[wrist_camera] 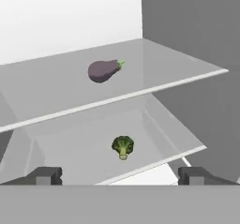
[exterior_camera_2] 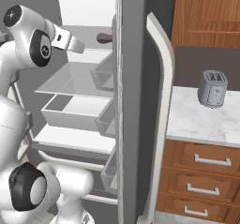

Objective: Place the cold items (eggplant and broccoli) from the fridge in one tupperware on the dining counter. Place the warm items (kebab skewer and hot dog) in the stove area in another tupperware.

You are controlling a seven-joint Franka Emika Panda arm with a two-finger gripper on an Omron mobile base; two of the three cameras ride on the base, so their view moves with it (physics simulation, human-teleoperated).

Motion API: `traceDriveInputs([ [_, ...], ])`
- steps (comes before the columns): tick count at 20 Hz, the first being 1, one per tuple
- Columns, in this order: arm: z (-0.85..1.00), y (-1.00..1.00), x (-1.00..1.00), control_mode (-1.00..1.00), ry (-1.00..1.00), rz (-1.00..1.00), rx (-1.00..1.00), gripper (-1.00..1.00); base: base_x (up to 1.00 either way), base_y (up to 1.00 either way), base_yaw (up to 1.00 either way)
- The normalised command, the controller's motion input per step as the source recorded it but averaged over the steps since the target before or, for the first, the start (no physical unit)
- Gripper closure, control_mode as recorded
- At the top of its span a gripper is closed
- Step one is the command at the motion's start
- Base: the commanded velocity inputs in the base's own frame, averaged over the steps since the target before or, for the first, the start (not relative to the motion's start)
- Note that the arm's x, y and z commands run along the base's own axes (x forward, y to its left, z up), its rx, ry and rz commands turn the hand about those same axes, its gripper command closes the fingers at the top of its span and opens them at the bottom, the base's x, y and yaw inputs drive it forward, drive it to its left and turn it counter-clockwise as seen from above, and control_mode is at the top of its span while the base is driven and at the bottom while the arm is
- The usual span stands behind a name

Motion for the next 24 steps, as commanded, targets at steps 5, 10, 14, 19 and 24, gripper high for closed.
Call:
traceDriveInputs([
  [5, 0.4, -0.17, 0.4, -1.0, 0.02, -0.05, 0.07, -1.0, 0.0, 0.0, 0.0],
  [10, -0.13, -0.1, 0.58, -1.0, 0.15, 0.0, 0.01, -1.0, 0.0, 0.0, 0.0],
  [14, -0.47, -0.03, 0.65, -1.0, 0.05, -0.01, -0.01, -1.0, 0.0, 0.0, 0.0],
  [19, -0.25, -0.19, 0.38, -1.0, 0.0, -0.14, -0.08, -1.0, 0.0, 0.0, 0.0],
  [24, 0.0, -0.01, 0.61, -1.0, 0.07, -0.2, -0.02, -1.0, 0.0, 0.0, 0.0],
])
